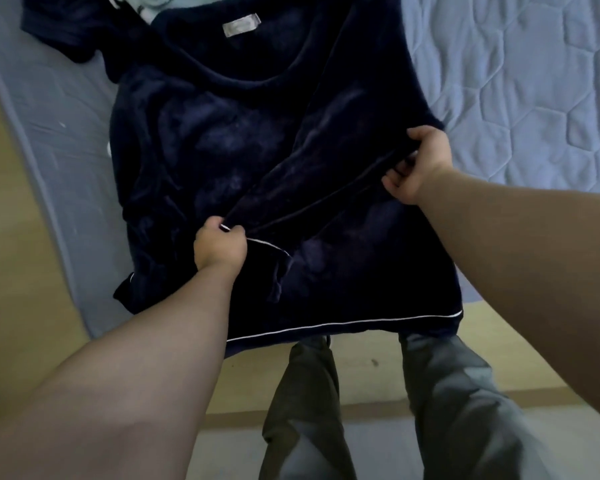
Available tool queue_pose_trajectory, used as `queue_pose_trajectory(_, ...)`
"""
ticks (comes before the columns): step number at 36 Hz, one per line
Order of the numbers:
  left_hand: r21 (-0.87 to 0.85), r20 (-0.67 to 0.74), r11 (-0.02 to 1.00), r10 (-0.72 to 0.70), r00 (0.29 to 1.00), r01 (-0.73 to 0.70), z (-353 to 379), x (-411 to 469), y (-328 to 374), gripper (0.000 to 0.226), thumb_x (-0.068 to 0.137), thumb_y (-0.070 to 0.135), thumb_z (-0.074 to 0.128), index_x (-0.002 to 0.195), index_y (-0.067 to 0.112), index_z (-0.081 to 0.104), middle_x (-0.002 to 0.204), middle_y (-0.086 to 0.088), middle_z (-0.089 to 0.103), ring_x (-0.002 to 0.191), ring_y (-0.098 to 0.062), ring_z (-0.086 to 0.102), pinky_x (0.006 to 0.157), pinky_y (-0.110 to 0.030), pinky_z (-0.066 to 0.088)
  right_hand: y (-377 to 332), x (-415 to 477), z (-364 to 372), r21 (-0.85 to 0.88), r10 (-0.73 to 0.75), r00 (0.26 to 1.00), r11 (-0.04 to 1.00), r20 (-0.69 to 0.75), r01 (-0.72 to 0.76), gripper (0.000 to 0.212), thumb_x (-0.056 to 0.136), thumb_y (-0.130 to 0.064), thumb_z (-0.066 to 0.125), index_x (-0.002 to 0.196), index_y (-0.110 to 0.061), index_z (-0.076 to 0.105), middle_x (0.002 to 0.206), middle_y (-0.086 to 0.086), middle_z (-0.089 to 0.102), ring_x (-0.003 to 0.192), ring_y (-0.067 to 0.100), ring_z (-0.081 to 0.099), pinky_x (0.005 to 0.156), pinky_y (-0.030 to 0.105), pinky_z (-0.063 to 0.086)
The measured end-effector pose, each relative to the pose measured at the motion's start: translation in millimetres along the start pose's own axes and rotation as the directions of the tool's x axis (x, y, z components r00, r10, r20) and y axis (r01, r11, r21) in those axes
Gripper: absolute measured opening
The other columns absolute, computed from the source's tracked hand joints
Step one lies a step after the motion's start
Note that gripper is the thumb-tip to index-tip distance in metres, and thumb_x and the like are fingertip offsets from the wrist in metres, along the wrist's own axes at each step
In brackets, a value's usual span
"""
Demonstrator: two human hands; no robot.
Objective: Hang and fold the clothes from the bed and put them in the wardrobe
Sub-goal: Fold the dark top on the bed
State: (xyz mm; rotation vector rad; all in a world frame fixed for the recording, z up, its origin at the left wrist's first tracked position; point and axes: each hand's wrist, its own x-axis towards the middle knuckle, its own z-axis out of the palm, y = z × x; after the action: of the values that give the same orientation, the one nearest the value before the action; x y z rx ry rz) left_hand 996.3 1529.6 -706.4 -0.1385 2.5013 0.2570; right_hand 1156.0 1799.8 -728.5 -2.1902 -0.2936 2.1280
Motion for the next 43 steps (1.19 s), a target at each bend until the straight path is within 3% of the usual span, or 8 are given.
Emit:
queue_pose_trajectory(5, 0.119, 0.410, 0.980, -0.192, 0.892, 0.157, -3.0, -8.7, 8.8, 0.033, 0.071, 0.019, 0.066, 0.103, 0.010, 0.067, 0.107, -0.012, 0.069, 0.089, -0.031, 0.067, 0.083, -0.040, 0.059, 3.4, 4.4, 1.7, 0.051, -0.014, 1.000, 0.999, -0.020, 0.015, 0.033, 0.086, -0.038, 0.064, 0.116, -0.023, 0.067, 0.107, 0.000, 0.070, 0.095, 0.021, 0.068, 0.084, 0.036, 0.052)
queue_pose_trajectory(10, 0.331, 0.616, 0.938, -0.294, 0.731, 0.098, 5.2, -21.4, 14.5, 0.027, 0.066, 0.015, 0.076, 0.090, 0.007, 0.068, 0.087, -0.012, 0.070, 0.069, -0.026, 0.068, 0.052, -0.028, 0.055, -1.3, 11.6, -1.4, 0.091, -0.028, 0.999, 0.995, -0.023, 0.030, 0.030, 0.094, -0.031, 0.059, 0.123, -0.024, 0.065, 0.107, 0.005, 0.074, 0.092, 0.029, 0.072, 0.082, 0.050, 0.059)
queue_pose_trajectory(14, 0.415, 0.587, 0.901, -0.161, 0.794, -0.124, 18.5, -13.3, 17.0, 0.051, 0.078, 0.025, 0.081, 0.123, 0.016, 0.060, 0.113, -0.006, 0.063, 0.093, -0.020, 0.060, 0.074, -0.029, 0.054, -10.4, 17.0, -0.7, 0.041, -0.043, 0.998, 0.998, -0.035, 0.044, 0.033, 0.098, -0.029, 0.055, 0.130, -0.025, 0.060, 0.116, 0.004, 0.069, 0.099, 0.028, 0.068, 0.090, 0.048, 0.056)
queue_pose_trajectory(18, 0.390, 0.566, 0.918, -0.182, 0.804, -0.067, 23.8, -10.0, 22.0, 0.071, 0.074, 0.022, 0.082, 0.137, 0.012, 0.053, 0.130, -0.009, 0.059, 0.112, -0.027, 0.057, 0.094, -0.036, 0.052, -11.1, 17.8, -0.2, -0.018, -0.062, 0.998, 0.998, -0.023, 0.061, 0.037, 0.099, -0.033, 0.056, 0.136, -0.024, 0.055, 0.120, 0.002, 0.066, 0.100, 0.025, 0.064, 0.096, 0.047, 0.048)
queue_pose_trajectory(24, 0.161, 0.494, 0.987, -0.074, 0.866, -0.007, 28.5, -24.8, 27.7, 0.059, 0.061, 0.031, 0.068, 0.117, 0.022, 0.053, 0.105, 0.002, 0.062, 0.091, -0.019, 0.061, 0.073, -0.031, 0.053, 7.9, 8.0, -6.6, -0.089, -0.093, 0.995, 0.991, 0.032, 0.096, 0.035, 0.088, -0.027, 0.067, 0.122, -0.022, 0.063, 0.104, 0.002, 0.074, 0.093, 0.024, 0.072, 0.075, 0.040, 0.059)
queue_pose_trajectory(30, -0.224, 0.397, 0.974, 0.064, 0.915, 0.029, 38.9, -26.2, 44.6, 0.039, 0.080, 0.063, 0.061, 0.094, 0.027, 0.068, 0.098, 0.005, 0.071, 0.091, -0.017, 0.066, 0.084, -0.034, 0.053, 70.6, -16.0, -11.4, -0.279, -0.040, 0.999, 0.959, 0.037, 0.049, 0.054, 0.076, -0.012, 0.063, 0.128, -0.021, 0.054, 0.118, 0.007, 0.064, 0.105, 0.027, 0.061, 0.081, 0.042, 0.054)
queue_pose_trajectory(36, -0.201, 0.388, 0.973, 0.187, 0.902, -0.115, 45.0, -7.9, 63.6, 0.032, 0.093, 0.047, 0.061, 0.095, 0.016, 0.069, 0.097, -0.003, 0.073, 0.092, -0.021, 0.068, 0.081, -0.038, 0.056, 162.7, -38.0, -20.0, -0.472, 0.104, 0.995, 0.877, 0.007, -0.088, 0.054, 0.075, -0.007, 0.064, 0.122, -0.026, 0.047, 0.104, 0.004, 0.061, 0.088, 0.021, 0.061, 0.066, 0.034, 0.051)
queue_pose_trajectory(43, -0.271, 0.230, 0.959, 0.152, 0.961, -0.087, 46.1, 4.1, 60.4, 0.031, 0.090, 0.050, 0.068, 0.098, 0.022, 0.060, 0.088, 0.009, 0.064, 0.082, -0.010, 0.062, 0.060, -0.020, 0.042, 249.5, -53.2, -23.1, -0.686, 0.283, 0.958, 0.688, -0.045, -0.236, 0.029, 0.093, -0.011, 0.054, 0.122, -0.009, 0.057, 0.104, 0.016, 0.070, 0.096, 0.033, 0.070, 0.088, 0.046, 0.059)
